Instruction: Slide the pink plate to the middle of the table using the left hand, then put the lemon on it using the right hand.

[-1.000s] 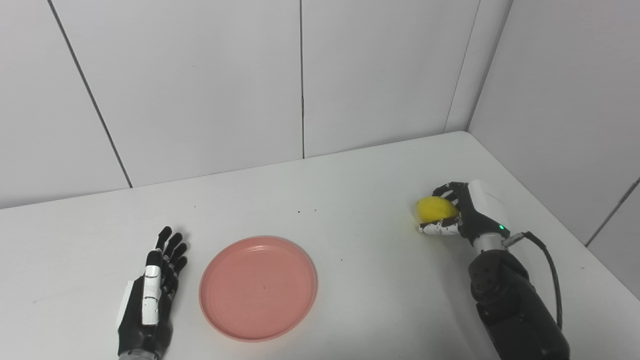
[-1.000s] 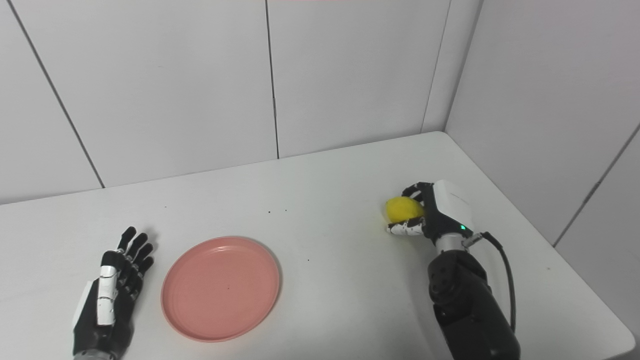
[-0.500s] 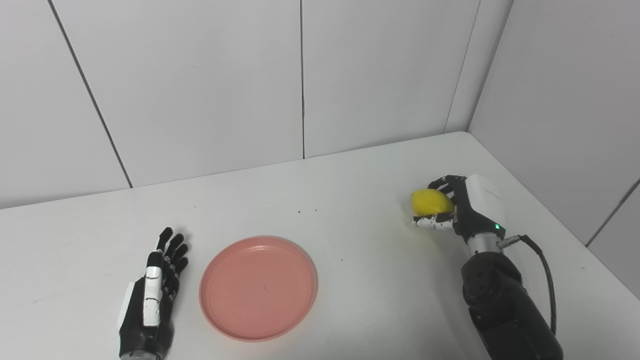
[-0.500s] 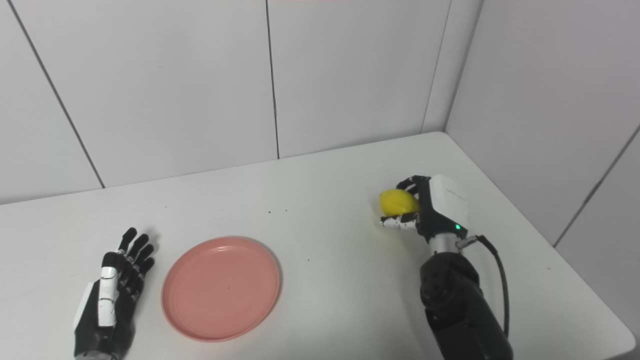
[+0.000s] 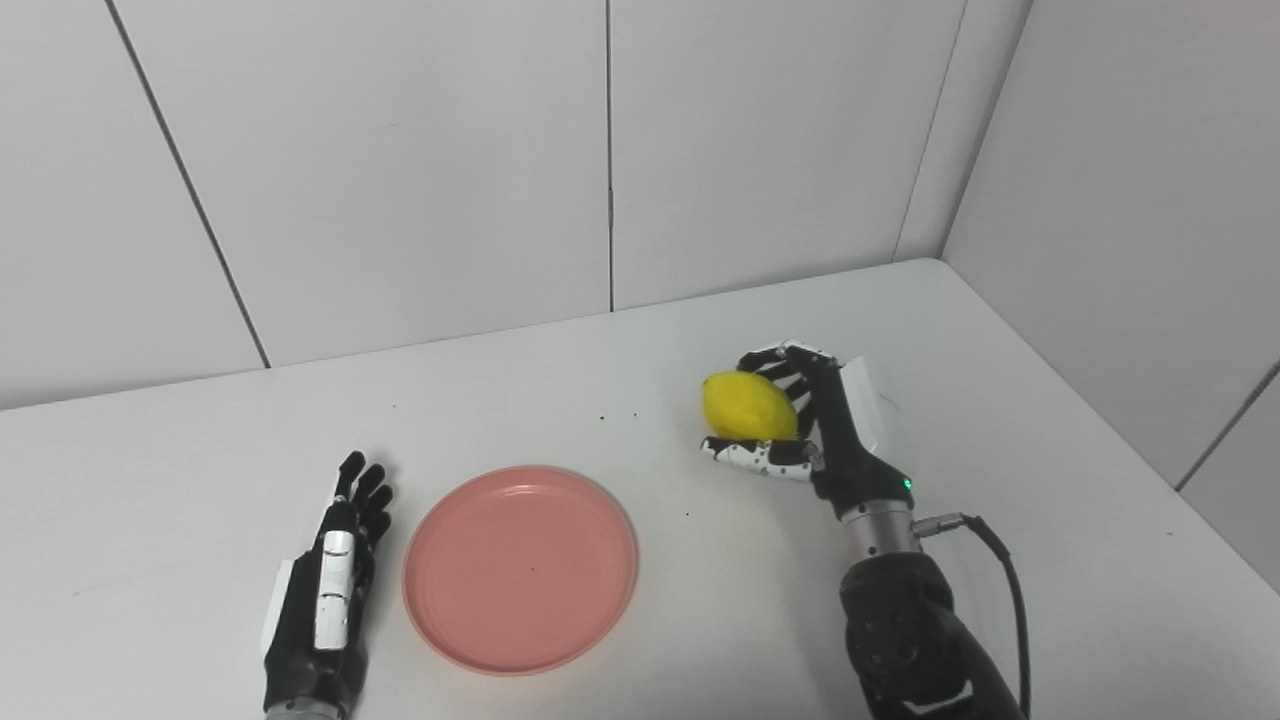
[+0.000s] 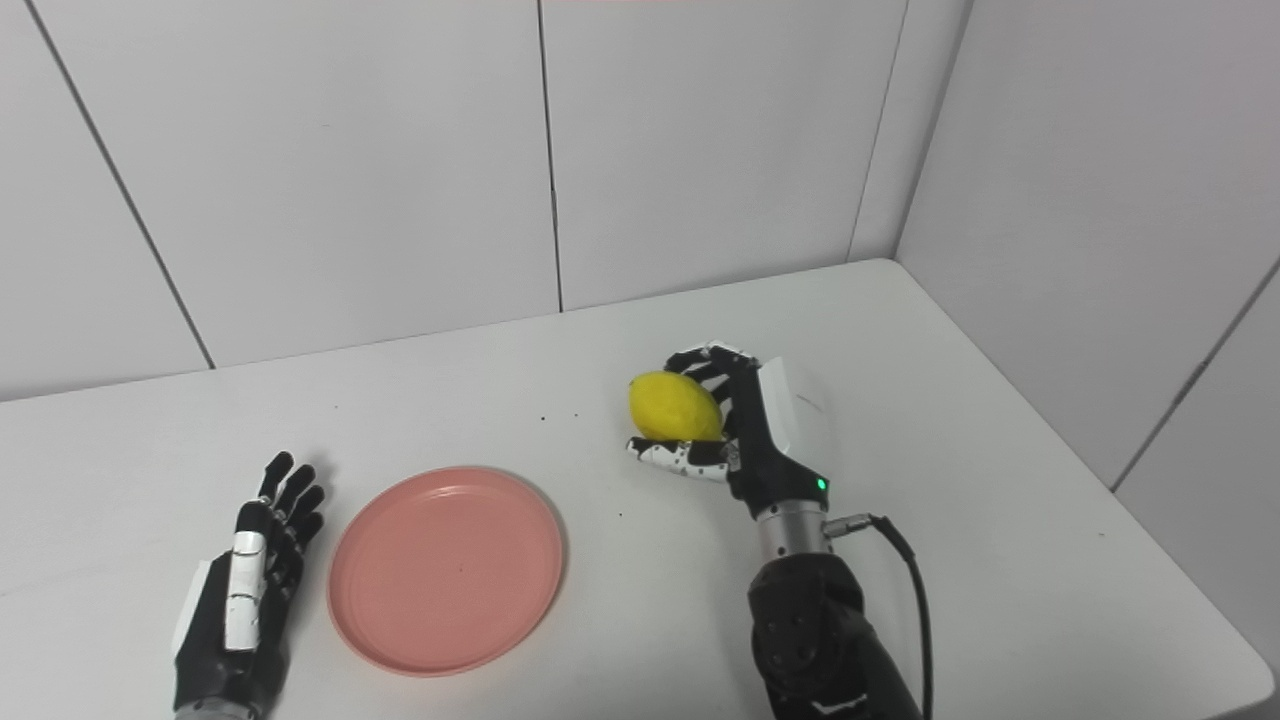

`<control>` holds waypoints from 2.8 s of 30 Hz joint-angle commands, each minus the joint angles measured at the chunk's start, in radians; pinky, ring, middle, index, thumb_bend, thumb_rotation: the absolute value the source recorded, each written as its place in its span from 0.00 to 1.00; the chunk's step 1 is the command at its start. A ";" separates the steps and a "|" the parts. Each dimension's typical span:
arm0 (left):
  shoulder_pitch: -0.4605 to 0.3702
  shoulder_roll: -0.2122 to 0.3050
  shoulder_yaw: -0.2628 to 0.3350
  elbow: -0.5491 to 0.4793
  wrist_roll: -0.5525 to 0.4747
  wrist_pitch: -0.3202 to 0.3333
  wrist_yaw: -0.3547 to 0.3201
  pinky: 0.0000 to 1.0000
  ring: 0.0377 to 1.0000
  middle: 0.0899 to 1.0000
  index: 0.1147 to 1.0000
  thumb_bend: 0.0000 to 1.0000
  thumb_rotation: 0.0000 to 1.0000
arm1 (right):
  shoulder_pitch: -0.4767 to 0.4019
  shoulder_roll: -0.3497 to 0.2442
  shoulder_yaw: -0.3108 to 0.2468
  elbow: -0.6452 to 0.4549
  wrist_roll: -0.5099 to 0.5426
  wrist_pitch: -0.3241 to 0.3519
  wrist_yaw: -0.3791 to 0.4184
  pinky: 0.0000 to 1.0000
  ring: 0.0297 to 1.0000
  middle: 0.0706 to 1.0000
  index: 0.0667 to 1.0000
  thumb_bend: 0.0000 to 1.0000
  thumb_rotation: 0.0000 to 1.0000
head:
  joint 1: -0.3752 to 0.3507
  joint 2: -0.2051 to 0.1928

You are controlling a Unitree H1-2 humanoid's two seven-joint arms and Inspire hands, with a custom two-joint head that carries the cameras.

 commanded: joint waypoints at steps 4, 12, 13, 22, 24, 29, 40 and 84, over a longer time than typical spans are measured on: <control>0.027 -0.022 -0.020 0.022 0.023 -0.014 0.014 0.96 0.95 0.95 0.96 0.69 1.00 | -0.037 0.023 0.038 -0.034 -0.016 -0.076 0.002 0.14 0.43 0.36 0.48 0.51 0.00 | 0.031 0.003; 0.030 -0.037 -0.033 0.016 0.052 -0.007 0.041 0.96 0.94 0.95 0.95 0.69 1.00 | -0.061 0.050 0.104 -0.013 -0.012 -0.096 0.031 0.17 0.36 0.46 0.45 0.52 0.00 | 0.109 0.013; 0.031 -0.040 -0.035 0.016 0.056 -0.009 0.043 0.96 0.95 0.95 0.95 0.68 1.00 | -0.064 0.055 0.112 -0.011 -0.010 -0.095 0.037 0.18 0.34 0.43 0.48 0.51 0.00 | 0.120 0.014; 0.039 -0.064 -0.048 0.014 0.085 -0.008 0.079 0.95 0.94 0.94 0.94 0.68 1.00 | -0.083 0.068 0.174 0.031 0.013 -0.129 0.081 0.17 0.36 0.39 0.49 0.51 0.00 | 0.212 0.023; 0.039 -0.066 -0.054 0.018 0.109 -0.015 0.091 0.93 0.93 0.93 0.94 0.69 1.00 | -0.086 0.064 0.190 0.049 0.009 -0.154 0.083 0.15 0.37 0.45 0.46 0.51 0.00 | 0.240 0.025; 0.038 -0.074 -0.065 0.028 0.141 -0.023 0.117 0.91 0.92 0.92 0.92 0.70 1.00 | -0.085 0.071 0.211 0.070 -0.003 -0.165 0.089 0.16 0.37 0.46 0.45 0.51 0.00 | 0.268 0.024; 0.039 -0.101 -0.078 0.033 0.188 -0.026 0.155 0.89 0.90 0.91 0.89 0.69 1.00 | -0.082 0.087 0.251 0.104 -0.007 -0.149 0.138 0.19 0.42 0.37 0.48 0.51 0.00 | 0.317 0.024; 0.037 -0.083 -0.087 0.034 0.185 -0.021 0.133 0.96 0.95 0.94 0.93 0.72 1.00 | -0.099 0.016 0.333 0.165 -0.173 -0.168 0.239 1.00 0.99 0.92 0.83 0.69 0.52 | 0.292 0.018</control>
